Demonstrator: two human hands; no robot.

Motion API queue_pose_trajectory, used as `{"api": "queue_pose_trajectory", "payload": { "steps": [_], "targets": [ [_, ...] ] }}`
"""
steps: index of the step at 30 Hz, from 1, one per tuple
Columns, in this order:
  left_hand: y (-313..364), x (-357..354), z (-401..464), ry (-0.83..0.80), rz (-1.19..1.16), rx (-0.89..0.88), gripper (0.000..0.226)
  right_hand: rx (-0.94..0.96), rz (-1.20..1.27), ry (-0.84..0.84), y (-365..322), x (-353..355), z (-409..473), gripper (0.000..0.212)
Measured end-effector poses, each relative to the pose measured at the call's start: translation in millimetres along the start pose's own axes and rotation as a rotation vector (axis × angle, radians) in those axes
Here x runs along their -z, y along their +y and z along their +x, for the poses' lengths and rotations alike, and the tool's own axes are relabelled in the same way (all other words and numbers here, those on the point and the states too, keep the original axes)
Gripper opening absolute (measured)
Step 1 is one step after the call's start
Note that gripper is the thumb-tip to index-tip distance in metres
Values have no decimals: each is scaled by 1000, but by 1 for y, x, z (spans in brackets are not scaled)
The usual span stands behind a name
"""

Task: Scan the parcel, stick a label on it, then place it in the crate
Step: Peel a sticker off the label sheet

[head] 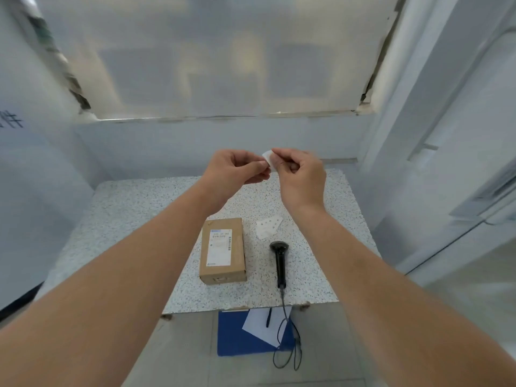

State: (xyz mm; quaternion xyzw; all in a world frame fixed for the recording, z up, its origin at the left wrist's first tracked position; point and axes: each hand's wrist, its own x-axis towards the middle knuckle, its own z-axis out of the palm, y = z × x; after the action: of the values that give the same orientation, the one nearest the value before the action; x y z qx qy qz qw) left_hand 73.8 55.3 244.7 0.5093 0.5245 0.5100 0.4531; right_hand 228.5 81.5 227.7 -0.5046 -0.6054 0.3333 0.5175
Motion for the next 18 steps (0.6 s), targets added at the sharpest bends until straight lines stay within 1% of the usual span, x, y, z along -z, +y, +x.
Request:
{"api": "queue_pose_trajectory", "payload": {
  "steps": [4, 7, 11, 15, 18],
  "targets": [
    [16, 15, -14, -8, -17, -44, 20, 91, -35, 21, -24, -4, -8, 19],
    [25, 28, -24, -12, -37, -75, 13, 139, -42, 32, -42, -10, -18, 19],
    [36, 44, -35, -66, -73, -102, 6, 185, -34, 60, -63, -13, -31, 18],
    [47, 57, -47, -91, -86, -140, 18, 210, -27, 65, -82, -17, -41, 19],
    [57, 66, -55, -110, -100, -154, 20, 236, -42, 75, -95, -18, -47, 19]
  ]
}}
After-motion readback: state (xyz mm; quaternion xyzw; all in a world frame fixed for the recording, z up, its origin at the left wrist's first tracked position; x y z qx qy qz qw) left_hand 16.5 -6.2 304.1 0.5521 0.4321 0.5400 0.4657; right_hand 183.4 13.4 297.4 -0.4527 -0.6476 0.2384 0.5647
